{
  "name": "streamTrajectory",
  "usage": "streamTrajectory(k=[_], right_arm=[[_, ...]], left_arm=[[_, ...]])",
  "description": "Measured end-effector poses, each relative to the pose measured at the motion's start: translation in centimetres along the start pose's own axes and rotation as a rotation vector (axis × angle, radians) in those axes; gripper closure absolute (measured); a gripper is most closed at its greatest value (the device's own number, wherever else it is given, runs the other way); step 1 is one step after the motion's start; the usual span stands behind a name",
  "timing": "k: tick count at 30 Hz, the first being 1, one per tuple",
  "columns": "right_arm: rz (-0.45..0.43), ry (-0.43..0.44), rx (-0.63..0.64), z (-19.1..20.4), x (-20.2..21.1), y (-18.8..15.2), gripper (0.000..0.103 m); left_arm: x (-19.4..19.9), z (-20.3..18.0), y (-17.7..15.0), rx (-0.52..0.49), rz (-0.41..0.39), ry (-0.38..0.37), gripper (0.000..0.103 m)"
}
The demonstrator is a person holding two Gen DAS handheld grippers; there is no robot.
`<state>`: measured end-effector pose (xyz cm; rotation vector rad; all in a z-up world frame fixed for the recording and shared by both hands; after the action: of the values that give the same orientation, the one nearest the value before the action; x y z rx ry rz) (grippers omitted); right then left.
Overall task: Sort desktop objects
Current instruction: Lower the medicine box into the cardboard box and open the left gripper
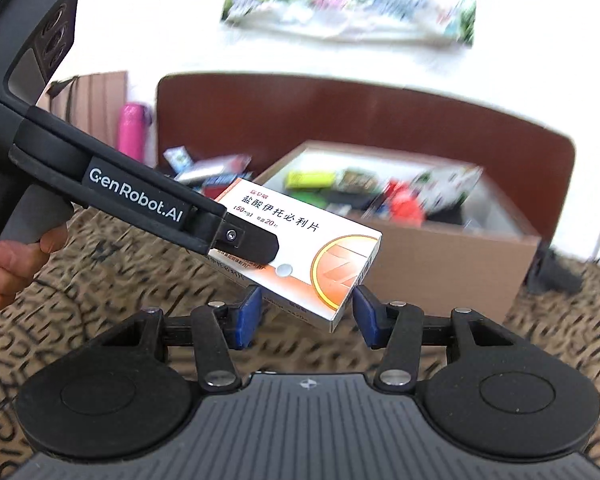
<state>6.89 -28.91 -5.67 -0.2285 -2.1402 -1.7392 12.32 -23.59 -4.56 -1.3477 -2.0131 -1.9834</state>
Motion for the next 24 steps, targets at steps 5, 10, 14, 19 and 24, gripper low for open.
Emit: streamTrajectory(k=[5,10,14,19,24], right_arm=[[-0.053,-0.06,0.051,-2.9,-1.5,2.6,0.047],[-0.068,-0.07,0.062,-5.9,-5.0,4.4,0.047],[-0.043,-0.064,0.059,-7.9,-8.1,4.6,0.047],[-0.015,-0.069,0.066,-8.8,-10.4,4.2,0.046],[-0.011,-0.09,0.014,-9.7,-11.6,3.9,0.03]], left_arm=[[-1.8,-1.0,4.4,-0.006,-0.057,-0.015,0.038],[-5.1,-0.4,7.7,0.02,-0.079,-0.016,0.038],[-8.3,0.7,8.7,0.047,-0.065,-0.028,0.037],[-11.2,1.5,9.1,0.07,-0.044,-0.035,0.037],[-12.5,1.6,8.2,0.06,-0.003,-0.032,0.003]])
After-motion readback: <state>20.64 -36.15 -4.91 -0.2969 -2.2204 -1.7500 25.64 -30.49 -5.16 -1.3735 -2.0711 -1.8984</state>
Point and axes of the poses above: each gripper's, at about its wrist camera, not at the fingertips, and x roughly against the way its jaws point, z to its left, y to its top, the point moved 10 cm from there along -x, roughly the way its jaws point, and after that the axes turned 5 degrees about x, right-handed, at the moved point
